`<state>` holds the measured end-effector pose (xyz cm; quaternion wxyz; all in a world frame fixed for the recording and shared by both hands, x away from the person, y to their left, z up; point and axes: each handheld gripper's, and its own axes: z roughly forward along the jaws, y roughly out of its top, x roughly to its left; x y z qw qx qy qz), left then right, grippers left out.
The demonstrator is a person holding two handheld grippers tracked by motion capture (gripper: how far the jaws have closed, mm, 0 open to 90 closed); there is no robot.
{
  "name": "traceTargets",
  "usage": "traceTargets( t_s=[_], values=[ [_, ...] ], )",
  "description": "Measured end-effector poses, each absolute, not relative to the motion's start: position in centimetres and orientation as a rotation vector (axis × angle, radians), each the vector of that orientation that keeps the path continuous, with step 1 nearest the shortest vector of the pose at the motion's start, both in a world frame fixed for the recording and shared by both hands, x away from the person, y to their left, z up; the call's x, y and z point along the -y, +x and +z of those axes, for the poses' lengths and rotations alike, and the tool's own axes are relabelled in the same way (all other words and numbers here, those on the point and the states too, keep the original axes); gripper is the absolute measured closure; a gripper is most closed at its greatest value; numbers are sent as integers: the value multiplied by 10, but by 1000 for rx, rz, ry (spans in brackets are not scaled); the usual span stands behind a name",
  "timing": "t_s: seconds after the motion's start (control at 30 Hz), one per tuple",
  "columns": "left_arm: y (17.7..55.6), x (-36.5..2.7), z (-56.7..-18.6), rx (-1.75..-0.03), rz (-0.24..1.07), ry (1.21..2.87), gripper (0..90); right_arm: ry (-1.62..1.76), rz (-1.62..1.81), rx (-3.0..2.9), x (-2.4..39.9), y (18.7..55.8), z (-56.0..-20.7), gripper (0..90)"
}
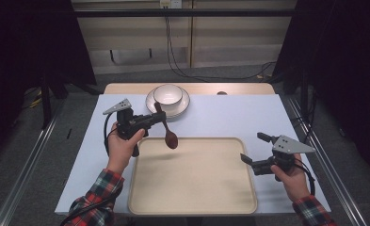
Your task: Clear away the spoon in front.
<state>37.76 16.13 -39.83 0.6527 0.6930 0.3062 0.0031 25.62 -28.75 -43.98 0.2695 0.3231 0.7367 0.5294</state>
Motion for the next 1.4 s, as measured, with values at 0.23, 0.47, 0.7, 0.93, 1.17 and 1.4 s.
traceTargets(
  t_s=[0.23, 0.47, 0.7, 0.93, 1.17, 1.4],
  values=[
    [370, -159, -400, -678, -17, 1577, 839, 862, 1433, -1991, 289, 256, -440, 7],
    [363, -159, -403, -667, -31, 1599, 839, 860, 1435, -1993, 289, 256, -439, 7],
    [358, -157, -405, -663, -43, 1609, 839, 864, 1436, -1989, 288, 256, -439, 8],
    [352, -155, -406, -646, -65, 1623, 839, 858, 1434, -2005, 288, 256, -439, 8],
    [348, -150, -410, -630, -86, 1641, 839, 860, 1433, -2004, 288, 256, -440, 7],
    [342, -149, -412, -617, -115, 1651, 839, 857, 1435, -2005, 288, 257, -440, 7]
  ],
)
